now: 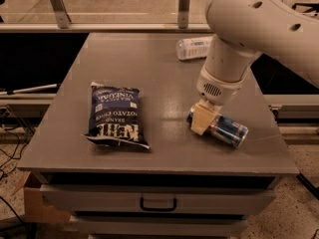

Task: Place blue plastic bottle upright

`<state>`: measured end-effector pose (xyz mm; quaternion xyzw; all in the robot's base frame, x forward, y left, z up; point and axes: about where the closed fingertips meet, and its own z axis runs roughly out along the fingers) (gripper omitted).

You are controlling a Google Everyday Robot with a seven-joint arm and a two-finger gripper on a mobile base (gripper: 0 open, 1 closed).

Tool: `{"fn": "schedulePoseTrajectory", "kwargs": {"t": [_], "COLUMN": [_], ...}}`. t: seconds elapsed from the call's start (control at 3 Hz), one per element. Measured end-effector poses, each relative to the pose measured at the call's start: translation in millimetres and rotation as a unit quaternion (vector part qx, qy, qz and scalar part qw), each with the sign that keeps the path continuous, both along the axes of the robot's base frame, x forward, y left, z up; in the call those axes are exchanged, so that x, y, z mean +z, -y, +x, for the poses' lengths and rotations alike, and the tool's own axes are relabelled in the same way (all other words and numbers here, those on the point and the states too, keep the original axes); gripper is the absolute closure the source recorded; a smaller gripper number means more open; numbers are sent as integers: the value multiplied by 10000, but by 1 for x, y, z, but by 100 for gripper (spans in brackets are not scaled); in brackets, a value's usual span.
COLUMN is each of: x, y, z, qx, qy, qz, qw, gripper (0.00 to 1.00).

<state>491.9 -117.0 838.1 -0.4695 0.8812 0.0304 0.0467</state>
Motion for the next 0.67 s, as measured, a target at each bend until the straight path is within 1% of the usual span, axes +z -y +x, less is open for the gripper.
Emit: {"fn": "schedulePoseTrajectory", "kwargs": {"t": [0.33, 0.67], "x": [16, 30], "y": [-4, -6], "z": [6, 15], "qx": [112, 319], "qy": [226, 476], "qz": [240, 691], "qw": [9994, 9960], "gripper": [99, 100]}}
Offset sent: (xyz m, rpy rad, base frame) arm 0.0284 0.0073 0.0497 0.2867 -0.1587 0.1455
